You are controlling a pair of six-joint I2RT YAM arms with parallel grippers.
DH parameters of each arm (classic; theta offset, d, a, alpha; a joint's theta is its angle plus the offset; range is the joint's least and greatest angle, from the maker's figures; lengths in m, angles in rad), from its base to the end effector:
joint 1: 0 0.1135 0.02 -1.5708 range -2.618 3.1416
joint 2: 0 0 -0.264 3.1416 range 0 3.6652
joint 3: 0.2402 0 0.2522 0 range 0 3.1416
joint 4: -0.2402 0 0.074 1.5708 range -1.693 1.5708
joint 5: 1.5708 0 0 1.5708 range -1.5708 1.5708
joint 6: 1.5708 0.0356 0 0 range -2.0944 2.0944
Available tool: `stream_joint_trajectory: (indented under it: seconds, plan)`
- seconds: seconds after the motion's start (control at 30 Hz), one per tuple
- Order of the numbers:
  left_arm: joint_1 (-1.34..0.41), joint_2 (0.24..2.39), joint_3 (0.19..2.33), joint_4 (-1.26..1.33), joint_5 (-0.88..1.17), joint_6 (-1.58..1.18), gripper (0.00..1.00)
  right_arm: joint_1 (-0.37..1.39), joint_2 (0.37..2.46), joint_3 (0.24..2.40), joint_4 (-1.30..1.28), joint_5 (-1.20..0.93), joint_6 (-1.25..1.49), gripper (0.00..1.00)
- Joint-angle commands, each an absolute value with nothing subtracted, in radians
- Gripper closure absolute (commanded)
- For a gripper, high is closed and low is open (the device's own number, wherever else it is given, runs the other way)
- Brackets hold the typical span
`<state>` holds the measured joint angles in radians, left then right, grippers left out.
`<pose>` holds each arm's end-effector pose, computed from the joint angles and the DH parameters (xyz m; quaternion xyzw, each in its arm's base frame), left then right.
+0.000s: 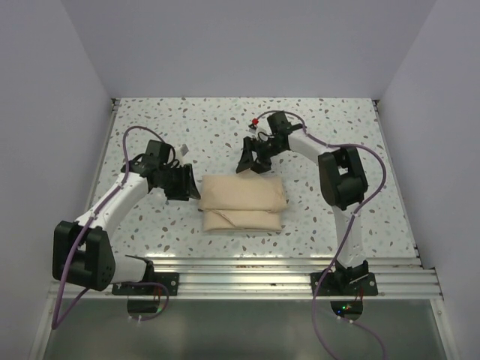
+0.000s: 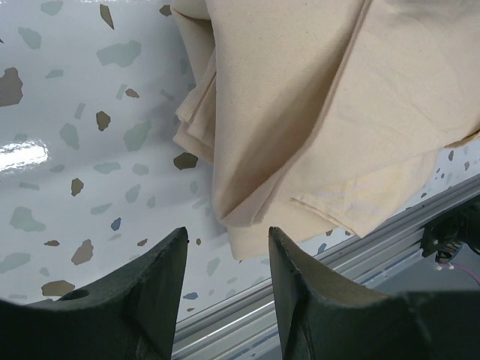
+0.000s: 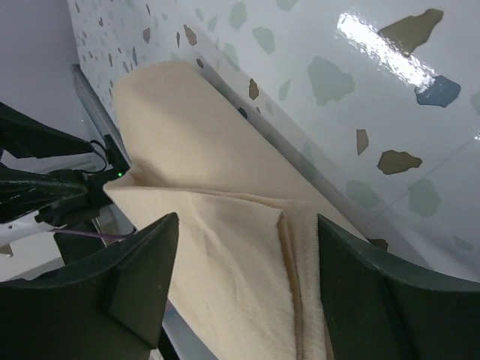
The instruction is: Prepare the surgical pack
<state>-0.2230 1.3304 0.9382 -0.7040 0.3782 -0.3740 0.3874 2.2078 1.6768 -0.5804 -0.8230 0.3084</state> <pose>0.2461 -0.0693 0.2365 -0.0279 0.9553 -0.2425 0.1669 0.4181 0.1988 0.1654 -0.1262 0.8882 0.4373 0.0634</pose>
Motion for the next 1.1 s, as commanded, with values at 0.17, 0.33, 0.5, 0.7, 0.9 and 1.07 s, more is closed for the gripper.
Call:
stream_joint_trajectory:
  seconds: [0.17, 0.33, 0.5, 0.7, 0.9, 1.07]
  plan:
    - [-0.215, 1.321, 0.936, -0.687, 0.397, -0.368, 0.49, 0.391, 2.137, 1.681, -0.509, -0.969, 0.397, 0.59]
    - [-0.207, 1.331, 0.971, -0.699, 0.373, -0.362, 0.49, 0.403, 2.056, 1.619, -0.549, -0.969, 0.385, 0.85]
    - [-0.155, 1.328, 0.999, -0.703, 0.339, -0.36, 0.49, 0.484, 1.886, 1.487, -0.664, -0.959, 0.336, 0.89]
    - [-0.1, 1.426, 1.075, -0.658, 0.379, -0.365, 0.49, 0.613, 1.686, 1.205, -0.699, -0.914, 0.336, 0.89]
    - [-0.1, 1.544, 1.144, -0.615, 0.468, -0.376, 0.51, 0.647, 1.551, 0.968, -0.667, -0.832, 0.37, 0.54]
    - [-0.113, 1.597, 1.192, -0.583, 0.601, -0.394, 0.53, 0.547, 1.506, 1.041, -0.573, -0.764, 0.465, 0.27]
